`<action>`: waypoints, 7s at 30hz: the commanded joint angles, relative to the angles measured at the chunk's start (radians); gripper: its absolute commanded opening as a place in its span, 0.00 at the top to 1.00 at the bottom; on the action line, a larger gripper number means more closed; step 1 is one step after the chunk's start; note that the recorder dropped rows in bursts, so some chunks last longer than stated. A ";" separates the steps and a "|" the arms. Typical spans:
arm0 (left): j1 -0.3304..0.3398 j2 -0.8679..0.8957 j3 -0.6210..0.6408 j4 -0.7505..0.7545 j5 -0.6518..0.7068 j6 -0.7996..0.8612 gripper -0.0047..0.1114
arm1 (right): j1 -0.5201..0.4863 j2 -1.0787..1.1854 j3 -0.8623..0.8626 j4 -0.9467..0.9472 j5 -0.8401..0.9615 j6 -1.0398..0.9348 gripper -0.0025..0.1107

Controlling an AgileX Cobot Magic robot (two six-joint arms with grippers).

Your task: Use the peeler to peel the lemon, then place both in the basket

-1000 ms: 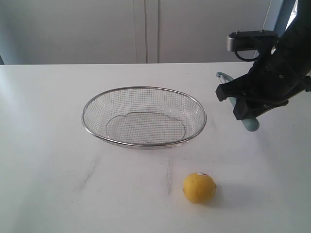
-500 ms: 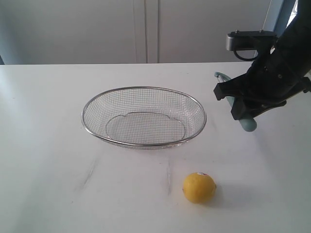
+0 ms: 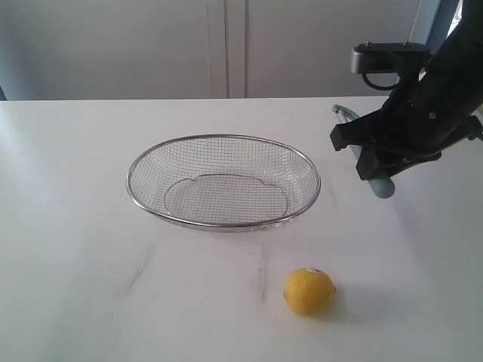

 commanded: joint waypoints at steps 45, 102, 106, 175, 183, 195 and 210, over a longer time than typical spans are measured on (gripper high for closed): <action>0.004 0.472 -0.398 -0.042 0.673 0.050 0.96 | -0.001 -0.009 -0.009 0.000 -0.024 0.002 0.98; -0.476 1.176 -0.511 -0.233 0.586 0.158 0.96 | -0.001 -0.009 -0.009 -0.037 0.071 -0.008 0.98; -0.509 1.218 -0.567 -0.231 0.586 0.158 0.96 | -0.001 -0.009 -0.009 -0.039 0.073 -0.008 0.98; -1.011 1.757 -0.942 -0.295 0.080 0.475 0.50 | -0.001 -0.009 -0.009 0.026 -0.089 0.003 0.98; -1.026 1.757 -0.942 -0.290 0.043 0.475 0.26 | -0.001 -0.009 -0.009 0.026 -0.105 0.003 0.98; -1.026 1.822 -0.946 -0.297 -0.056 0.475 0.26 | -0.001 -0.009 -0.009 0.026 -0.112 0.003 0.98; -1.026 1.855 -1.002 -0.357 0.022 0.475 0.26 | -0.001 -0.009 -0.009 0.026 -0.117 0.003 0.98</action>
